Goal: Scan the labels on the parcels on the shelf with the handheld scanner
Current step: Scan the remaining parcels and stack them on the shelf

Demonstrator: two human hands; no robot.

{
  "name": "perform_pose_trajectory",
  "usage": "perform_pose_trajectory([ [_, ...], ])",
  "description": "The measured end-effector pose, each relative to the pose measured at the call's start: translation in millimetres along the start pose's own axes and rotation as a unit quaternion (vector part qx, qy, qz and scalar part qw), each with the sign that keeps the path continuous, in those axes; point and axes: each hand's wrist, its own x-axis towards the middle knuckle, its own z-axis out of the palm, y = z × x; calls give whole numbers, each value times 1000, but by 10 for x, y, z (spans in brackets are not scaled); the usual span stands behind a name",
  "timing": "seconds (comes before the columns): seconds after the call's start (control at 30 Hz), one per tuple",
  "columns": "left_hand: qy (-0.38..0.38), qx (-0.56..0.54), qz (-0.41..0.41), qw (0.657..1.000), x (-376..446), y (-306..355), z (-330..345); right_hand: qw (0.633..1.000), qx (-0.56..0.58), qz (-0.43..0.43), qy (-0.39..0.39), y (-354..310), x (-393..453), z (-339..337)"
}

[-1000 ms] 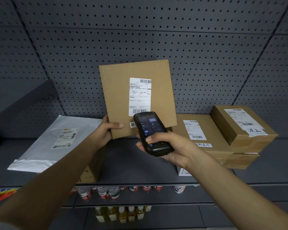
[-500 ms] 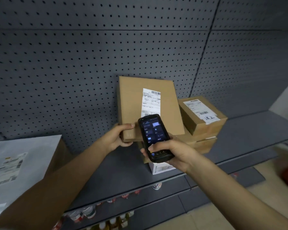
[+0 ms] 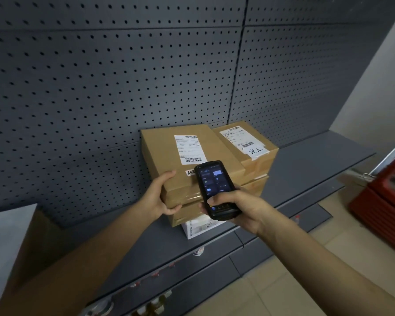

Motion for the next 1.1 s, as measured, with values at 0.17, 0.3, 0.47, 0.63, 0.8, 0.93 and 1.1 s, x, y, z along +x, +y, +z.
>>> perform_pose_trajectory([
  [0.17,54,47,-28,997,-18,-16,21,1000,25,10,-1,13,47,1],
  [0.3,49,70,-40,996,-61,42,45,1000,19,14,-10,28,79,19],
  [0.47,45,111,-59,991,-88,62,35,1000,16,16,-15,73,99,37],
  [0.63,51,165,-75,982,-84,110,1,999,19,16,-28,98,64,38],
  [0.8,24,224,-73,971,-110,175,-115,999,17,16,-41,115,34,56],
  [0.93,22,216,-62,974,-221,171,-292,998,-5,17,-65,117,41,135],
  [1.1,72,202,-32,976,-533,113,-625,993,-14,40,-108,248,205,429],
])
